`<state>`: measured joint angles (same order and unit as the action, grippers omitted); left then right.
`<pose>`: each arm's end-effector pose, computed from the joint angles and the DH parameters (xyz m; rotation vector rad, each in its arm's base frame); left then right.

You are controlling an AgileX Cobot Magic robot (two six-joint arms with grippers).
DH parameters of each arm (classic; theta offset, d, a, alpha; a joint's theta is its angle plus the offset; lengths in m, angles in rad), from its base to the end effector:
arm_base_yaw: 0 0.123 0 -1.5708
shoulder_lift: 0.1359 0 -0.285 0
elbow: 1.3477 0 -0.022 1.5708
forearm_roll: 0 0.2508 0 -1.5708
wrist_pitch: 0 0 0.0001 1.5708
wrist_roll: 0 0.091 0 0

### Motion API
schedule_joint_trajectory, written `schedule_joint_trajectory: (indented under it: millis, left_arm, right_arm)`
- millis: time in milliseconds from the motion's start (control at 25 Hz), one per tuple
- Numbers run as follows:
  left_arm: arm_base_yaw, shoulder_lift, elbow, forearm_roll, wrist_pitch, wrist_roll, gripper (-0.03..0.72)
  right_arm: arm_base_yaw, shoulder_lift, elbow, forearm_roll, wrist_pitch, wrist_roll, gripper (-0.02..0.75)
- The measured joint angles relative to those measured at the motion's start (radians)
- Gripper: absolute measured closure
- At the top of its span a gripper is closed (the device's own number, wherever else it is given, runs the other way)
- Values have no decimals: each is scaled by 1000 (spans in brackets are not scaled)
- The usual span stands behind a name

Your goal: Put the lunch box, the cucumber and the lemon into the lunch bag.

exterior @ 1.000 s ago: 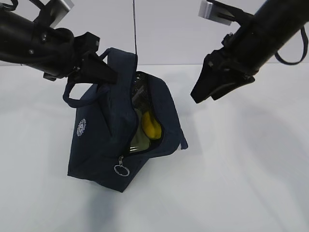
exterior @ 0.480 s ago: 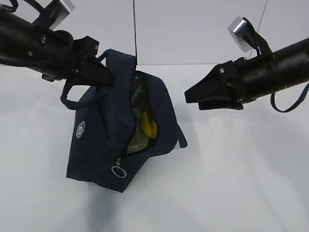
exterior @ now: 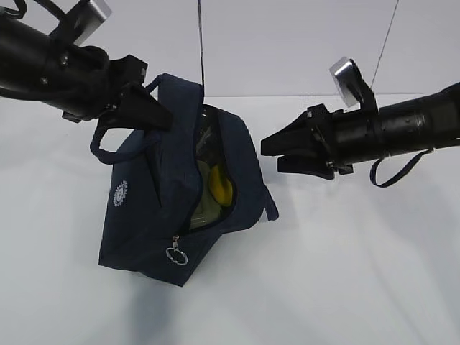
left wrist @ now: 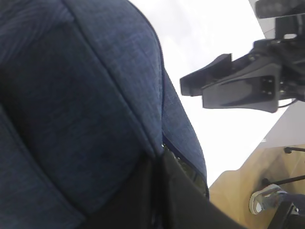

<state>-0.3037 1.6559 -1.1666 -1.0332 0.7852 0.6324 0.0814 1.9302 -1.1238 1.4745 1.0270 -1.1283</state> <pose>0.3157 -0.1569 0.2677 0.3808 2.4382 -1.0362 0.3615 0.1073 0.1885 -0.2576 2.3080 1.3930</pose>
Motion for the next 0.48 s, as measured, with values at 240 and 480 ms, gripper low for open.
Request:
schedule_joint_trajectory:
  millis: [240, 480]
  left_arm:
    - [0, 0, 0, 0, 0, 0, 696]
    - [0, 0, 0, 0, 0, 0, 696]
  right_arm:
    - [0, 64, 0, 60, 80, -34, 257]
    - [0, 79, 0, 87, 105, -40, 258]
